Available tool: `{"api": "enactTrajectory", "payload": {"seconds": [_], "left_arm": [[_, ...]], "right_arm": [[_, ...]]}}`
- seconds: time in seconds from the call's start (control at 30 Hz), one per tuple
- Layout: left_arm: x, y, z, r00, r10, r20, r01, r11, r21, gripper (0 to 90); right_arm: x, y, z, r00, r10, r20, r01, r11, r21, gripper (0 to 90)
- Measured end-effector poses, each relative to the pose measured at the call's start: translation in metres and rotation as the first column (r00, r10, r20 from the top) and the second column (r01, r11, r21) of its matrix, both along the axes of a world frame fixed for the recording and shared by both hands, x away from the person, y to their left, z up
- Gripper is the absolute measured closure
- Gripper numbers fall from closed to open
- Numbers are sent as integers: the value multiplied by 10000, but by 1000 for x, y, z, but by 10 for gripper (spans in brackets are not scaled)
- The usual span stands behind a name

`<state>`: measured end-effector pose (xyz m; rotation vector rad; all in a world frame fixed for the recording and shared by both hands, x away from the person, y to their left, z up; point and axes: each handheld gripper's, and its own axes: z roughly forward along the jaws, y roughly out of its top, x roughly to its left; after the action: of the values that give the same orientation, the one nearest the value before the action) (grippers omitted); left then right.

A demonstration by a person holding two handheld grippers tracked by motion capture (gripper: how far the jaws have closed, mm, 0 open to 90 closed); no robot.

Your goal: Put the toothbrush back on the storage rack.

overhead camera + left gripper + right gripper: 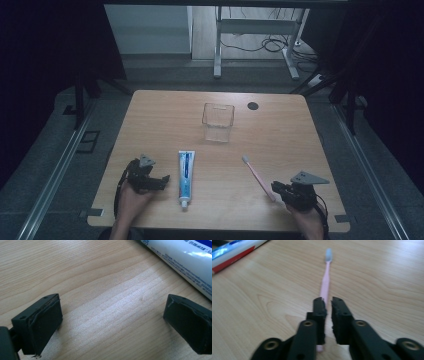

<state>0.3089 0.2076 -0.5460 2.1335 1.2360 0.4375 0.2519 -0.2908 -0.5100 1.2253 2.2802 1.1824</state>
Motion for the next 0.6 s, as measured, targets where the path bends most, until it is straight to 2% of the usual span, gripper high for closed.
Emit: {"api": "enactTrajectory", "payload": {"seconds": [0.07,0.2,0.23,0.4,0.6], "left_arm": [[0,0,0,10000,-10,-5,10,10000,2,18],[0,0,0,10000,-12,-7,12,10000,12,16],[0,0,0,10000,-14,-10,14,10000,11,16],[0,0,0,10000,-20,-12,20,10000,15,15],[0,0,0,10000,-22,-13,22,10000,19,14]], "right_arm": [[0,6,-2,9995,285,-145,-286,9996,-51,888],[0,14,-6,9977,613,-306,-621,9978,-252,892],[-1,18,-8,9960,831,-340,-844,9958,-362,893],[-2,25,-14,9927,1080,-543,-1117,9914,-688,893],[-1,27,-18,9924,1109,-530,-1159,9880,-1021,893]]}}
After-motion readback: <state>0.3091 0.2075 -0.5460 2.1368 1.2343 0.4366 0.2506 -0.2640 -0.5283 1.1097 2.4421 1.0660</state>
